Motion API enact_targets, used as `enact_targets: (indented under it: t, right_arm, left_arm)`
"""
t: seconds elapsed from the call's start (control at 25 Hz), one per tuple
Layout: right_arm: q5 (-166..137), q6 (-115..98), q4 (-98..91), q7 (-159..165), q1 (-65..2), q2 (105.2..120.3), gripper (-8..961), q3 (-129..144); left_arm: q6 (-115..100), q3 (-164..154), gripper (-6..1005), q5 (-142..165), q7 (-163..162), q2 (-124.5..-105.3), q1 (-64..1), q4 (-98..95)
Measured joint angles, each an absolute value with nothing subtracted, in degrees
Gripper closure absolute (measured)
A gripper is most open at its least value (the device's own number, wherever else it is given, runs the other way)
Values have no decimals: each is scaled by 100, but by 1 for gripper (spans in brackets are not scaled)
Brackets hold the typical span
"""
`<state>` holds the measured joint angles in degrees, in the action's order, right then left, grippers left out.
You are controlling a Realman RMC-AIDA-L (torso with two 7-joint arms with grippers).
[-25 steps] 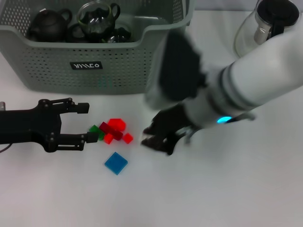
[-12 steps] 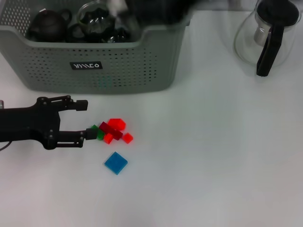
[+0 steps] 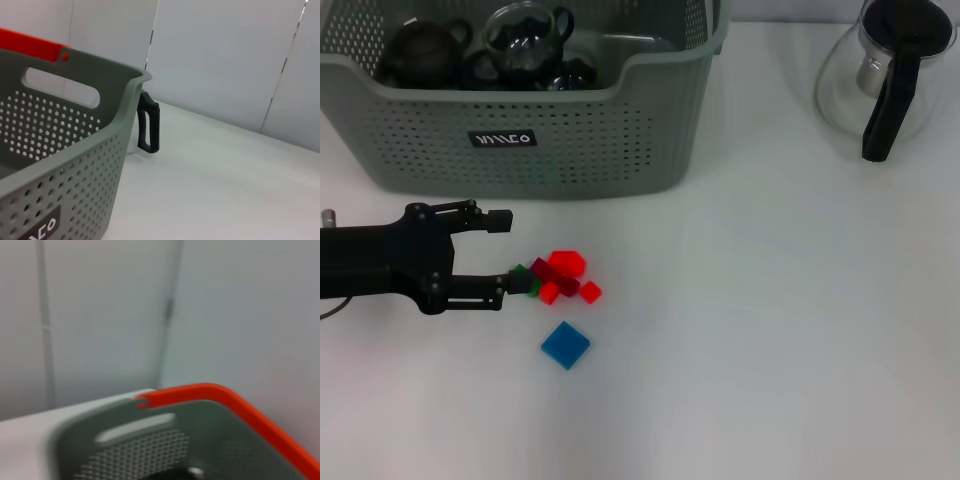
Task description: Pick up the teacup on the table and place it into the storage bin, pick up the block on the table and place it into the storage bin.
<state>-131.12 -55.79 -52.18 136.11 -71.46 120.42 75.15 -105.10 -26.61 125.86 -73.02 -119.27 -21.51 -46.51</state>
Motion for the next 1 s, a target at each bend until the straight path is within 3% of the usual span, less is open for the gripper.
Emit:
enact_targets:
  t: [0.32, 0.68, 0.8, 1.0]
  right_arm:
    - [-13127, -4455, -3856, 13148, -7562, 12079, 750, 7855]
    - [-13097, -4386, -3944, 13147, -7462, 12071, 638, 7937]
    - [-13019, -4475, -4450, 13143, -7164, 12078, 507, 7957]
    - [-11933, -5384, -6606, 12715, -5785, 12034, 271, 8075]
  left_arm:
    - [-10532, -2672, 174, 12585, -7311, -11937, -2154, -4615]
    - [-10502, -2683, 174, 12607, -7305, -11935, -2160, -4579]
    - [-10519, -2679, 174, 12609, -7310, -11935, -2142, -4579]
    - [-10592, -2693, 174, 12621, -7378, -11900, -2117, -4634]
